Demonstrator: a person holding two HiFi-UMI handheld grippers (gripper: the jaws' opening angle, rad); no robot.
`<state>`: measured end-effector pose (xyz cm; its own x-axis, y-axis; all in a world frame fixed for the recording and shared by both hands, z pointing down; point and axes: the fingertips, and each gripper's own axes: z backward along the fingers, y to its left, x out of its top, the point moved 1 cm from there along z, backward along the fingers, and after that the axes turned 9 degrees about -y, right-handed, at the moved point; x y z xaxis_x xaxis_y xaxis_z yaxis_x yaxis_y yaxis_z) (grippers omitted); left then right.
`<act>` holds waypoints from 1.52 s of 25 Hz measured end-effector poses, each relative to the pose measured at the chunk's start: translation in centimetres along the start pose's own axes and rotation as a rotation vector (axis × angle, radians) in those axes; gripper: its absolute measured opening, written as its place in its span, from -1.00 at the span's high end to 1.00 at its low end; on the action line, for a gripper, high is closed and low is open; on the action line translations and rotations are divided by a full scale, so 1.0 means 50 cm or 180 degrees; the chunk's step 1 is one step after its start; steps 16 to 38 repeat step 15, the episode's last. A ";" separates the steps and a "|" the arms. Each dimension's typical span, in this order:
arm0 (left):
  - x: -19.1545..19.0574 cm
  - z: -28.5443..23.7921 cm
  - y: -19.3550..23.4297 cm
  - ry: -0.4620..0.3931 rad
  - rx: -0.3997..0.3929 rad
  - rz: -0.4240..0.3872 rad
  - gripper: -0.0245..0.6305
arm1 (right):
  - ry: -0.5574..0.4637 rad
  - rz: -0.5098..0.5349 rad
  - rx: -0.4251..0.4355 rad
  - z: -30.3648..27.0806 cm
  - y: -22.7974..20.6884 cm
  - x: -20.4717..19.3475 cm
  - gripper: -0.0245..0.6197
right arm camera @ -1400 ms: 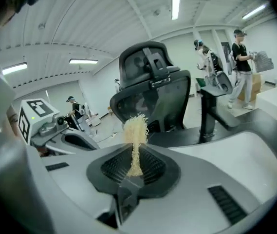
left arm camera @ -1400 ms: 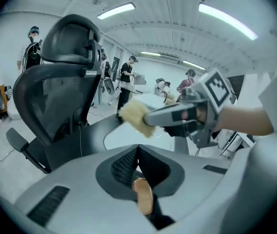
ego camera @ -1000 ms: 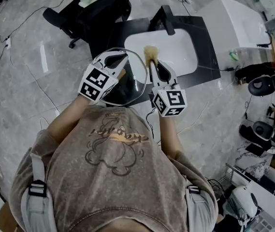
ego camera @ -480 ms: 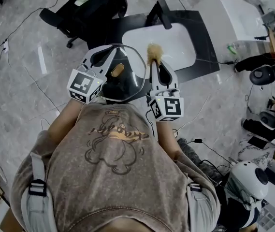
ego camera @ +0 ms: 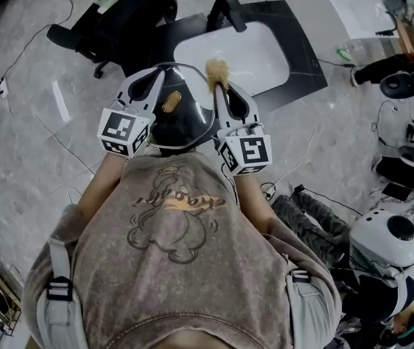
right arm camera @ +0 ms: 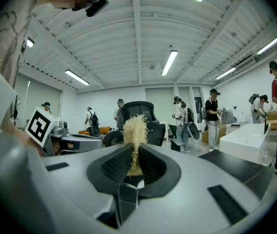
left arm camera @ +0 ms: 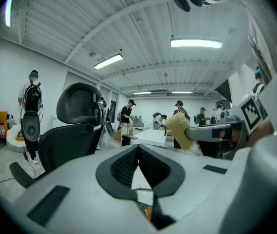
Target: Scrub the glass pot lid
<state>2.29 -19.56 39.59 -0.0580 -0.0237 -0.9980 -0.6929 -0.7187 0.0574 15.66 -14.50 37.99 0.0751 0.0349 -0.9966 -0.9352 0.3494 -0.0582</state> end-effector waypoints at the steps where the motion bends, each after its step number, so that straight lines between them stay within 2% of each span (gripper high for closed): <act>1: -0.002 -0.001 0.001 0.0005 0.0008 0.0003 0.87 | 0.0007 -0.0001 0.0008 0.000 0.002 -0.002 0.77; 15: -0.015 -0.003 0.001 0.0077 0.0011 -0.0013 0.87 | 0.0125 0.0074 0.0044 0.002 0.004 -0.018 0.77; 38: -0.015 -0.003 0.001 0.0077 0.0011 -0.0013 0.87 | 0.0125 0.0074 0.0044 0.002 0.004 -0.018 0.77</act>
